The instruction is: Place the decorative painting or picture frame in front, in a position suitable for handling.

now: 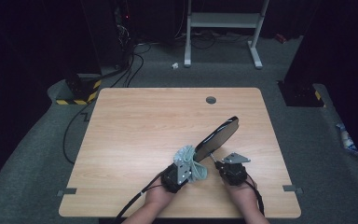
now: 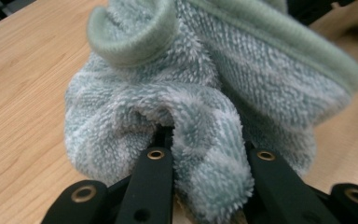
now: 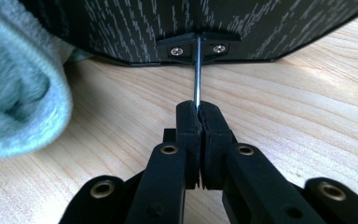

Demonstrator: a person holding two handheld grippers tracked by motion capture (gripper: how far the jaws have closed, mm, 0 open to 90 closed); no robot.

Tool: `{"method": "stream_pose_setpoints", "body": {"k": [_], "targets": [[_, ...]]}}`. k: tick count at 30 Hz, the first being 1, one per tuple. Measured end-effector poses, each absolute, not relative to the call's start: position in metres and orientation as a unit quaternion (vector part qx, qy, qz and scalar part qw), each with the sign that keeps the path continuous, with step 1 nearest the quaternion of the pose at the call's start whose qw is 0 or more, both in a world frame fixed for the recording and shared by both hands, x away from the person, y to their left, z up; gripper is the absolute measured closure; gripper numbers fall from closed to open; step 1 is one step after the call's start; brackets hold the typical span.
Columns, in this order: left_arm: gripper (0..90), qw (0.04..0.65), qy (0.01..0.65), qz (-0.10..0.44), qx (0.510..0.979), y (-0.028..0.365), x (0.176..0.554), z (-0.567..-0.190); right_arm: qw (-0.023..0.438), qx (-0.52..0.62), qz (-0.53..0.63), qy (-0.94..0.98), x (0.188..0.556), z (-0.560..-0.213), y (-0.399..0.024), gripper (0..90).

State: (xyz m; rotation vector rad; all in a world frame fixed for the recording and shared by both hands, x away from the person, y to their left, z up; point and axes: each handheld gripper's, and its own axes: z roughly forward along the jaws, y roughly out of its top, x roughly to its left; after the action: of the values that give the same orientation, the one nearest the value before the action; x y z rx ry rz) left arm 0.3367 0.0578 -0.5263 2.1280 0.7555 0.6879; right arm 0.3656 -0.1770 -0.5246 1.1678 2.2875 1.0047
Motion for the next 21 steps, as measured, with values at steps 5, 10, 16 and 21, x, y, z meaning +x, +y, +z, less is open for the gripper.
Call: {"method": "stream_pose_setpoints", "body": {"k": [5,10,16,21], "targets": [[77.6,0.398,0.332,0.264,0.814,0.074,0.346,-0.522,0.198,0.413,0.354,0.815,0.365,-0.525,-0.176,88.2],[77.8,0.4,0.364,0.261,0.8,0.099,0.355,-0.514,0.199,0.412,0.354,0.816,0.365,-0.525,-0.176,88.3],[77.9,0.415,0.33,0.224,0.818,0.082,0.334,-0.512,0.198,0.412,0.354,0.816,0.365,-0.525,-0.176,88.3],[77.5,0.416,0.303,0.205,0.832,0.06,0.312,-0.513,0.195,0.414,0.356,0.815,0.365,-0.525,-0.177,88.3]]}}
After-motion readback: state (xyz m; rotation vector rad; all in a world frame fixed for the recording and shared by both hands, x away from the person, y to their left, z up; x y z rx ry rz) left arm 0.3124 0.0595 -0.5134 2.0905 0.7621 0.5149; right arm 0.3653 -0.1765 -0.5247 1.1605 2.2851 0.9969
